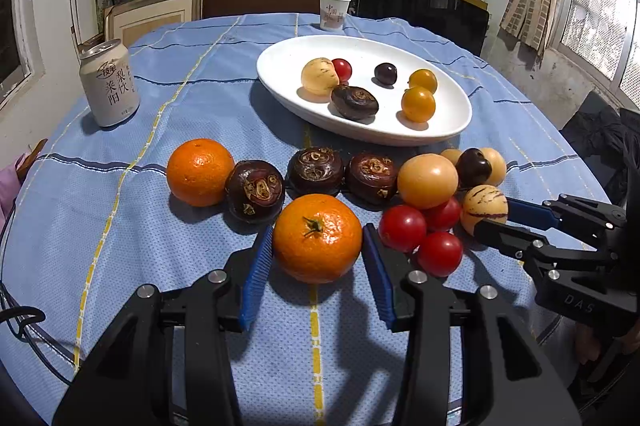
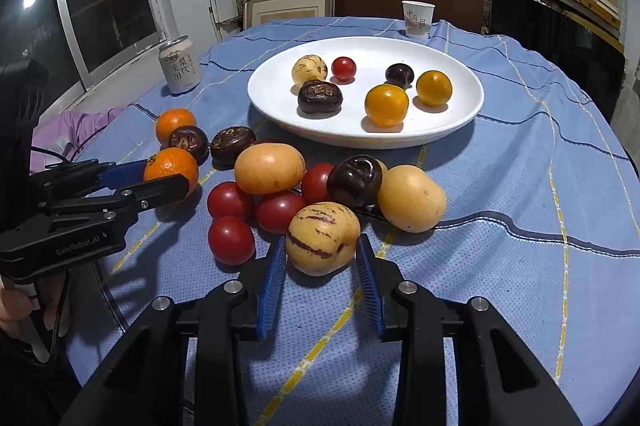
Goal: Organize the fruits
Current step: 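Grasp the tangerine with the left tool while the right tool grasps a striped pepino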
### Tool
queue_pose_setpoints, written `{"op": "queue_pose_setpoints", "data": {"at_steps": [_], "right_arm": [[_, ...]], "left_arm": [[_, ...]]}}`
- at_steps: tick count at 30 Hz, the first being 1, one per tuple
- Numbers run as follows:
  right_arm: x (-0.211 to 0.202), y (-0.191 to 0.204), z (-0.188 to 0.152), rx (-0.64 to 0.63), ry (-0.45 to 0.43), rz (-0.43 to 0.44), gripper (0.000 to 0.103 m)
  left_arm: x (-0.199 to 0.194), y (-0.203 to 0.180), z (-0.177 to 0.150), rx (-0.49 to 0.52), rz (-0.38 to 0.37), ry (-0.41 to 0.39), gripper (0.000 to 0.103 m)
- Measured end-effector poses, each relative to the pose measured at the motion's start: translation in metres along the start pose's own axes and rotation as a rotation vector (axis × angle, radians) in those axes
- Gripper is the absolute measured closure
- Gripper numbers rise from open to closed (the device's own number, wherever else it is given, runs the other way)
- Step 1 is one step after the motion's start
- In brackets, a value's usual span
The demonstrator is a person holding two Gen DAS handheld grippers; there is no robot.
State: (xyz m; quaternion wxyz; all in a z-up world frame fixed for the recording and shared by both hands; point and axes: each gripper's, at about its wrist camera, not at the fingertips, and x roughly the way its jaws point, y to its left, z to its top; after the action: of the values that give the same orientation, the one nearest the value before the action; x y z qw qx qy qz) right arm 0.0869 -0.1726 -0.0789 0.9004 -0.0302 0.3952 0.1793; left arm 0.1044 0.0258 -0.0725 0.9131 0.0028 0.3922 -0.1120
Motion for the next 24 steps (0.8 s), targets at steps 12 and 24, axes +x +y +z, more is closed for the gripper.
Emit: {"op": "queue_pose_setpoints", "data": {"at_steps": [12,24], "right_arm": [[0.0,0.001,0.0,-0.012,0.005,-0.002,0.063],[0.006,-0.006,0.001,0.026,0.025,0.004,0.07]], "left_arm": [[0.002,0.0,0.0,0.003,0.0,0.008,0.059],[0.002,0.0,0.0,0.003,-0.004,0.006,0.059]]}}
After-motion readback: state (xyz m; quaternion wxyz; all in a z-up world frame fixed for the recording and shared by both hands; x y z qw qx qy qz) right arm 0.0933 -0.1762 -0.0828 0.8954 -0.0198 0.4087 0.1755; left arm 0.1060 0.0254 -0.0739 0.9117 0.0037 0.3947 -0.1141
